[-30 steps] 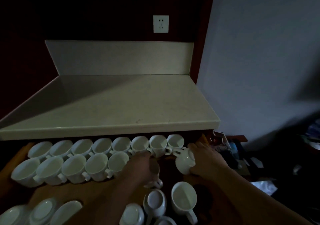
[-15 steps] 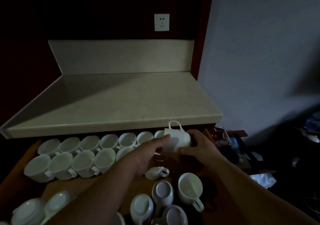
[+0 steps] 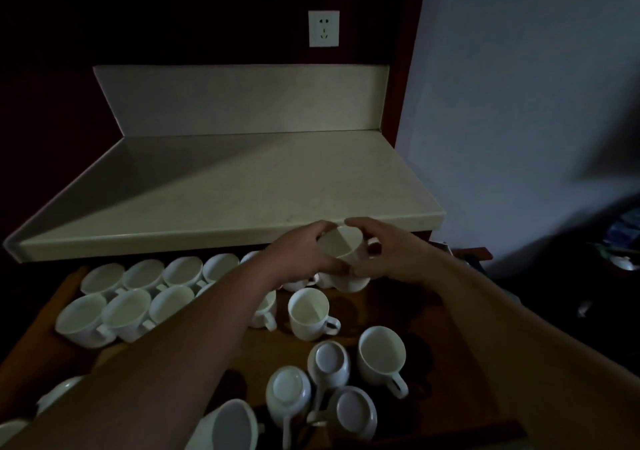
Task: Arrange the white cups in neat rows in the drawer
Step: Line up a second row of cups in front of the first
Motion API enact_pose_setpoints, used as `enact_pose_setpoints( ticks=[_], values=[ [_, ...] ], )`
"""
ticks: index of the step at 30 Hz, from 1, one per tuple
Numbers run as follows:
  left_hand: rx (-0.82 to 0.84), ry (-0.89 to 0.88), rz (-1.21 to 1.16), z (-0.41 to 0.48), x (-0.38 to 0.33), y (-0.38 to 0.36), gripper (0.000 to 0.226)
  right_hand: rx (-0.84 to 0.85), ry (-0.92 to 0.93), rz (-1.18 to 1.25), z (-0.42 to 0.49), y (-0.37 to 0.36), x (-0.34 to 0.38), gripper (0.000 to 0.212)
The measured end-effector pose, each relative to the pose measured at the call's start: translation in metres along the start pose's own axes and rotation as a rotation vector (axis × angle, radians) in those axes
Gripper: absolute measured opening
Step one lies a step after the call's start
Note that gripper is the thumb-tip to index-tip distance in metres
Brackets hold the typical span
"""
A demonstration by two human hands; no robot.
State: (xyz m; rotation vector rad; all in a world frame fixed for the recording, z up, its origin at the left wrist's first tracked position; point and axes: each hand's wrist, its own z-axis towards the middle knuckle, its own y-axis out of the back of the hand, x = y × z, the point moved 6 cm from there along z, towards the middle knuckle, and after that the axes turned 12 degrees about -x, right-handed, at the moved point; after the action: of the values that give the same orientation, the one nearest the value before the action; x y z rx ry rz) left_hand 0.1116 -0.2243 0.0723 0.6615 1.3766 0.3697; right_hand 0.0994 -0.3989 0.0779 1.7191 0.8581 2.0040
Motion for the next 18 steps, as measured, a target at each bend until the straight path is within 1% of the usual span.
enact_pose_setpoints(
  ticks=[2, 4, 6, 8, 10, 12, 14, 15, 16, 18],
  values=[
    [0.051, -0.075, 0.122, 0.003, -0.008, 0.002, 0.075, 0.051, 0.04, -0.075, 0.001, 0.003, 0.003, 0.083],
    [0.138, -0.147, 0.275, 0.006, -0.012, -0.005, 0.072, 0.071, 0.078, -0.145, 0.003, 0.003, 0.008, 0.08],
    [0.181, -0.166, 0.37, 0.009, -0.011, -0.013, 0.067, 0.098, 0.105, -0.246, 0.005, -0.002, 0.011, 0.078],
    [0.155, -0.146, 0.371, 0.014, -0.008, -0.015, 0.067, 0.106, 0.089, -0.277, 0.005, -0.004, 0.011, 0.073],
    [0.144, -0.127, 0.383, 0.015, -0.004, -0.017, 0.068, 0.096, 0.043, -0.257, 0.005, -0.006, 0.002, 0.07],
    [0.12, -0.134, 0.345, 0.014, -0.001, -0.018, 0.074, 0.077, -0.016, -0.244, 0.006, -0.01, -0.011, 0.067],
    [0.085, -0.098, 0.314, 0.008, 0.008, -0.019, 0.08, 0.05, -0.058, -0.285, 0.007, -0.015, -0.026, 0.065],
    [0.067, -0.098, 0.362, 0.004, 0.02, -0.024, 0.077, 0.036, -0.075, -0.308, 0.009, -0.019, -0.035, 0.066],
    [0.075, -0.117, 0.473, -0.001, 0.033, -0.03, 0.067, 0.016, -0.096, -0.316, 0.009, -0.022, -0.043, 0.066],
    [0.095, -0.21, 0.757, -0.016, 0.06, -0.049, 0.036, -0.012, -0.167, -0.324, 0.008, -0.03, -0.062, 0.064]
  ],
)
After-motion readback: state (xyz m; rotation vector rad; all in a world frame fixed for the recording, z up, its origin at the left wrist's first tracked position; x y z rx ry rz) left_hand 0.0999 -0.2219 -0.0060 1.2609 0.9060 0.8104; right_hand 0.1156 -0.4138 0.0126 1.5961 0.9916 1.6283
